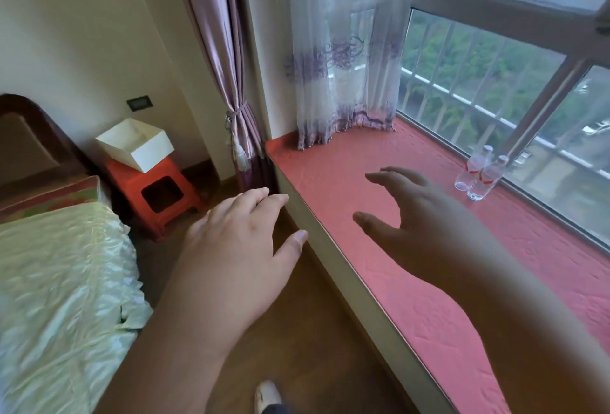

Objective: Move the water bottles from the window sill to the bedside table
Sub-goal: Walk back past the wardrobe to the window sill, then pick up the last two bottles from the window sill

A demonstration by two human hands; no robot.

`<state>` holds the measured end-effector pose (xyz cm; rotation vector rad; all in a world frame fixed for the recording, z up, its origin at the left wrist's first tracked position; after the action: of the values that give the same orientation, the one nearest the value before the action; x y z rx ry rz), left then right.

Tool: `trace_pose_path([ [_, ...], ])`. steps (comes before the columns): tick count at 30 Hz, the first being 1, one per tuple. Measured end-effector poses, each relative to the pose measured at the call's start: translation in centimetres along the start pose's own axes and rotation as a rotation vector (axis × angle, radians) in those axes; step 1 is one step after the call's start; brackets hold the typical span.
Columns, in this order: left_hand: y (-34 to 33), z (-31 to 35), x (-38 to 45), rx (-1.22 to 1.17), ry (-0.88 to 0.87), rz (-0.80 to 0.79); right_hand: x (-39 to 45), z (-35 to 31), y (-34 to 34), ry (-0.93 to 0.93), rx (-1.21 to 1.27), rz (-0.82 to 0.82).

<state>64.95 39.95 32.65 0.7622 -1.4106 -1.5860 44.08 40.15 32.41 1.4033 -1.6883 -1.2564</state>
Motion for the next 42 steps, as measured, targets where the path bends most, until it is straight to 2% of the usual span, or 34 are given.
trace_pose_path([
  [7, -2.0, -1.6, 8.6, -0.030, -0.080, -0.035, 7.1, 1.4, -0.3, -0.097, -0.001, 0.024],
  [14, -1.9, -3.8, 22.4, -0.066, -0.253, -0.044, 16.4, 2.0, 2.2, -0.270, -0.003, 0.135],
  [19, -3.6, -2.7, 30.0, -0.077, -0.400, -0.109, 20.3, 4.0, 2.4, -0.419, 0.035, 0.187],
  [25, -7.0, 1.1, 36.3, -0.086, -0.544, -0.211, 23.1, 9.5, 2.2, -0.585, 0.071, 0.191],
  [30, -9.2, 5.9, 41.0, -0.056, -0.624, -0.218, 24.8, 15.0, 3.5, -0.682, 0.107, 0.207],
  [37, -11.1, 13.3, 46.2, -0.034, -0.726, -0.184, 28.4, 22.4, 6.9, -0.735, 0.160, 0.262],
  [42, -13.9, 16.9, 49.8, -0.045, -0.772, -0.196, 31.6, 27.2, 7.0, -0.763, 0.181, 0.237],
])
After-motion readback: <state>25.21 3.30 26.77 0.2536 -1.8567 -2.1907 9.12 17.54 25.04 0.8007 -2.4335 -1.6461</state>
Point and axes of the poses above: each hand's wrist, its own x-axis towards the middle knuckle, its own y-axis out of the back of the hand, z = x × y, the point moved 8 cm from there along x, towards the middle knuckle, and after that the axes turned 15 degrees about -y, right-handed, at the moved point
